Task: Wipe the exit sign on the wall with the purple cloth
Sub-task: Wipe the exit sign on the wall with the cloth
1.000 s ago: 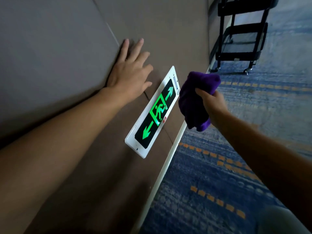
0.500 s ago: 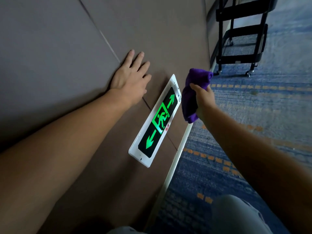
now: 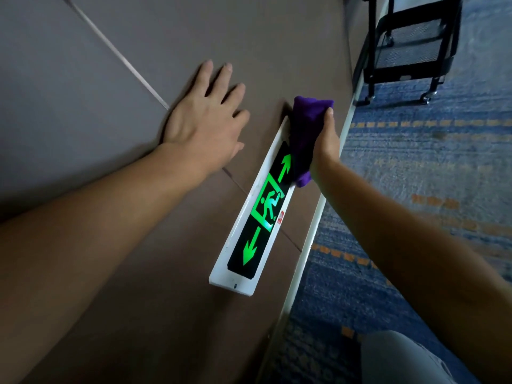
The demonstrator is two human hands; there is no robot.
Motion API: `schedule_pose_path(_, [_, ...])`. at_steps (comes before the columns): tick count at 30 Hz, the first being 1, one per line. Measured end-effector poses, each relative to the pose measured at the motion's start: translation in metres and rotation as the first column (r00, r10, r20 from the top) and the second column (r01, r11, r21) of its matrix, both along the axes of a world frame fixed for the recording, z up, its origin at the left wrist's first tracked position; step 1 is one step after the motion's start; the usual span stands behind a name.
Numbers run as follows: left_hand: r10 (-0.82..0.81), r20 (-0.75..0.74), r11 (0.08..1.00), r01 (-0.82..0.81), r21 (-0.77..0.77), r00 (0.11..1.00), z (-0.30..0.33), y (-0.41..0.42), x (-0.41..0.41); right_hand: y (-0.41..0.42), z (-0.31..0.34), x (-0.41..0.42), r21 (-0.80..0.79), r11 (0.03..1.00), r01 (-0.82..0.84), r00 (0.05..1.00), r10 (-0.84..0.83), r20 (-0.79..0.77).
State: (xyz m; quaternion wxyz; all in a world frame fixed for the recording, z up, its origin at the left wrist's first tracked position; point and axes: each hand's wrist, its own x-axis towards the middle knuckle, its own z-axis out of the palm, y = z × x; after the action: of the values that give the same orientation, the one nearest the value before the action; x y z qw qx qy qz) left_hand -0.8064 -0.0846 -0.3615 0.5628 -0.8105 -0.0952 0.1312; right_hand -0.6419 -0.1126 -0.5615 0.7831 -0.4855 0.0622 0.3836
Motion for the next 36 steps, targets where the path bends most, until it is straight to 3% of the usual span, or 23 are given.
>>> schedule_pose_path(7, [-0.031, 0.043, 0.999, 0.030, 0.024, 0.999, -0.004, 0.006, 0.000, 0.028, -0.005, -0.014, -0.026, 1.000, 0.010, 0.996, -0.008, 0.090])
schedule_pose_path(11, [-0.040, 0.027, 0.999, 0.039, 0.028, 0.999, -0.004, 0.001, 0.003, 0.036, 0.000, -0.046, -0.049, 0.994, 0.094, 0.954, -0.076, 0.291])
schedule_pose_path(16, [-0.032, 0.053, 0.999, 0.033, -0.027, 0.998, -0.002, 0.000, 0.008, 0.030, 0.004, -0.065, -0.077, 0.992, 0.104, 0.929, -0.070, 0.363])
schedule_pose_path(21, [-0.040, 0.061, 0.999, 0.042, -0.031, 0.997, -0.004, 0.001, 0.009, 0.008, -0.005, -0.103, -0.005, 1.000, 0.030, 0.933, -0.027, 0.358])
schedule_pose_path(26, [-0.026, 0.048, 1.000, 0.026, -0.017, 0.999, -0.004, 0.001, 0.009, -0.012, -0.016, -0.144, 0.063, 0.998, 0.015, 0.876, -0.044, 0.480])
schedule_pose_path(31, [-0.026, 0.063, 0.999, 0.028, -0.037, 0.998, -0.004, 0.001, 0.009, -0.009, -0.022, -0.123, -0.061, 0.996, 0.072, 0.729, -0.010, 0.684])
schedule_pose_path(36, [-0.023, 0.080, 0.998, 0.028, -0.062, 0.997, -0.005, 0.003, 0.010, 0.012, -0.018, -0.078, -0.096, 0.986, 0.133, 0.718, -0.029, 0.695])
